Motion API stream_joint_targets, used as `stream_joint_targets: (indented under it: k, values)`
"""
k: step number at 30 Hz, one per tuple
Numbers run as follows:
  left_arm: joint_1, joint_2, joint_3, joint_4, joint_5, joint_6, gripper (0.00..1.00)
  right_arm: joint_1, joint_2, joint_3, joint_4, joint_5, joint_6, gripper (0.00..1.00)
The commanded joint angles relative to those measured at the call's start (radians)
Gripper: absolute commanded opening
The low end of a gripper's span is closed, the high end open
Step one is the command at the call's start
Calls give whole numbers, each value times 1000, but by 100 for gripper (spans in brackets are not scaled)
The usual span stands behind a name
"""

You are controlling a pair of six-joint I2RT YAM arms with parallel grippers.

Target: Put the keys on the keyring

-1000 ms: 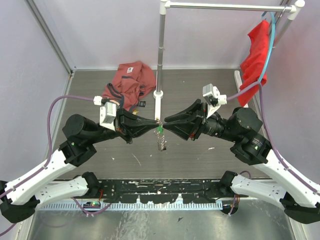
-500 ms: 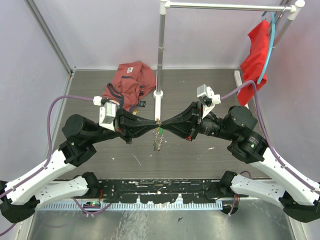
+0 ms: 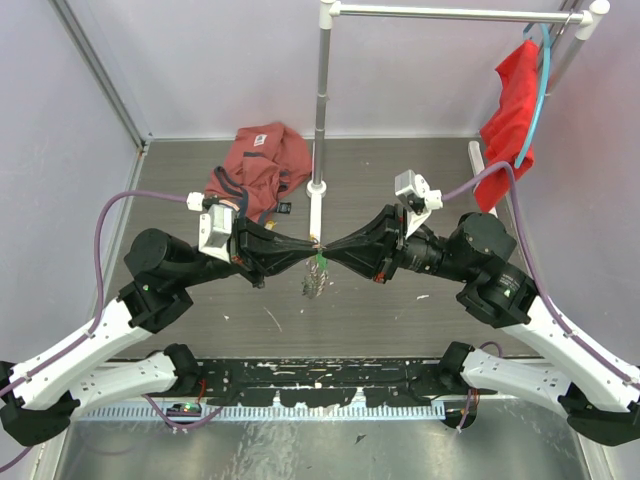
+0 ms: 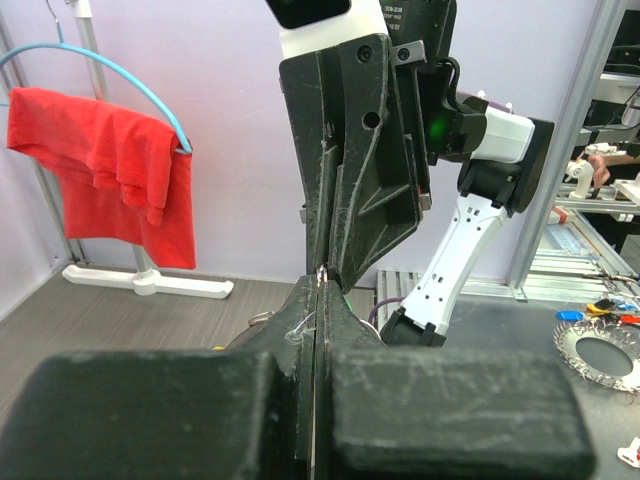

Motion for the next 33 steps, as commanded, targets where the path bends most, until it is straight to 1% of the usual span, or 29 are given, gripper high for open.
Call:
stream_joint_targets:
  k: [1, 3, 8, 11, 22, 24, 29, 33]
  values:
    - [-5, -12, -3, 60, -5, 1, 0, 5, -17, 10, 33, -10, -5, 10]
    - [-5, -11, -3, 60, -6, 1, 0, 6, -19, 10, 31, -8, -5, 7]
    - [-5, -7, -2, 62, -4, 3, 0, 5, -23, 14, 20, -4, -8, 6]
    - [-5, -8, -2, 64, -4, 3, 0, 5, -25, 14, 13, 2, -8, 1]
    - [-4, -6, 8, 85, 7, -1, 0, 5, 1, 25, -49, 31, 6, 1]
    - [-3, -3, 10, 85, 13, -4, 0, 5, 6, 26, -50, 37, 9, 3]
    - [-5, -1, 11, 88, 17, -7, 0, 5, 15, 36, -49, 42, -2, 17]
    - [-5, 0, 11, 92, 17, -13, 0, 5, 0, 58, -57, 48, -66, 22]
